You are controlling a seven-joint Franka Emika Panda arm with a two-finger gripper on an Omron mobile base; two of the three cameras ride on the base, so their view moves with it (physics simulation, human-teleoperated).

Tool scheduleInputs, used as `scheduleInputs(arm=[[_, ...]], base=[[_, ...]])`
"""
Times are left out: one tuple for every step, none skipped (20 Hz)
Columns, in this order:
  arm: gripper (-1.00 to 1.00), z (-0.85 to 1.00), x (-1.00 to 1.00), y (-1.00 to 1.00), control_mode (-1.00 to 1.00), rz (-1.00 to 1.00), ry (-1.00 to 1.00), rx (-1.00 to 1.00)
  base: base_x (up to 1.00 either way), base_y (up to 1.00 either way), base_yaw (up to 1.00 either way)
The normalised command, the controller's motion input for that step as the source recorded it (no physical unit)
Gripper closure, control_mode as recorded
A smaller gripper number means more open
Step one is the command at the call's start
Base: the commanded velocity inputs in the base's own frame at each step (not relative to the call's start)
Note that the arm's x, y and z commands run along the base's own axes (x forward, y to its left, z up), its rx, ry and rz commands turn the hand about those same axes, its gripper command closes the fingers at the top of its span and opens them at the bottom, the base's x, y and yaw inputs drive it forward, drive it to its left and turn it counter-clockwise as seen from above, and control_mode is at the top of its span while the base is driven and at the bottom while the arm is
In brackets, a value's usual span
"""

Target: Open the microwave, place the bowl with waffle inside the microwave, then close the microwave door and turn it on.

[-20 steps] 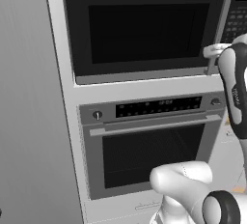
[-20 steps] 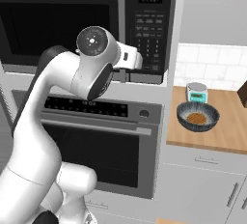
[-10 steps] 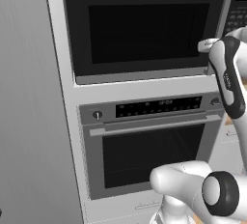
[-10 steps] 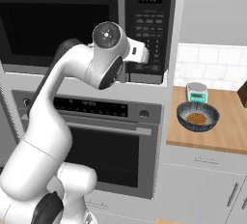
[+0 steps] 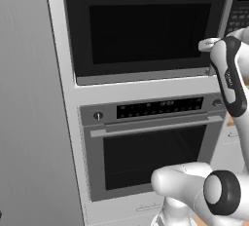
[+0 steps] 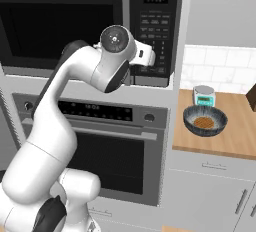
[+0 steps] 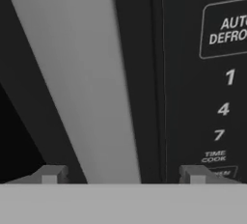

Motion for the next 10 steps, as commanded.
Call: scheduleInputs(arm=[[1.00, -0.06, 0.16, 0.00, -1.00, 0.00, 0.00, 0.00], [1.00, 0.00, 0.06, 0.00, -1.00, 0.00, 0.00, 0.00], [1.00, 0.00, 0.00, 0.00, -1.00, 0.00, 0.00, 0.00], [1.00, 0.00, 0.00, 0.00, -1.00, 0.00, 0.00, 0.00], [1.00, 0.00, 0.00, 0.00, -1.00, 0.00, 0.00, 0.00], [1.00, 0.00, 0.00, 0.00, -1.00, 0.00, 0.00, 0.00], [1.00, 0.00, 0.00, 0.00, -1.00, 0.00, 0.00, 0.00], [1.00, 0.00, 0.00, 0.00, -1.00, 0.00, 0.00, 0.00], [1.00, 0.00, -0.21, 0.00, -1.00, 0.00, 0.00, 0.00], [1.00, 0.00, -0.63, 0.00, -1.00, -0.07, 0.00, 0.00]], base=[[0.00, 0.00, 0.00], [0.00, 0.00, 0.00], [0.00, 0.00, 0.00], [0.00, 0.00, 0.00], [0.00, 0.00, 0.00], [0.00, 0.00, 0.00], [0.00, 0.00, 0.00], [0.00, 0.00, 0.00], [0.00, 0.00, 0.00], [0.00, 0.00, 0.00]])
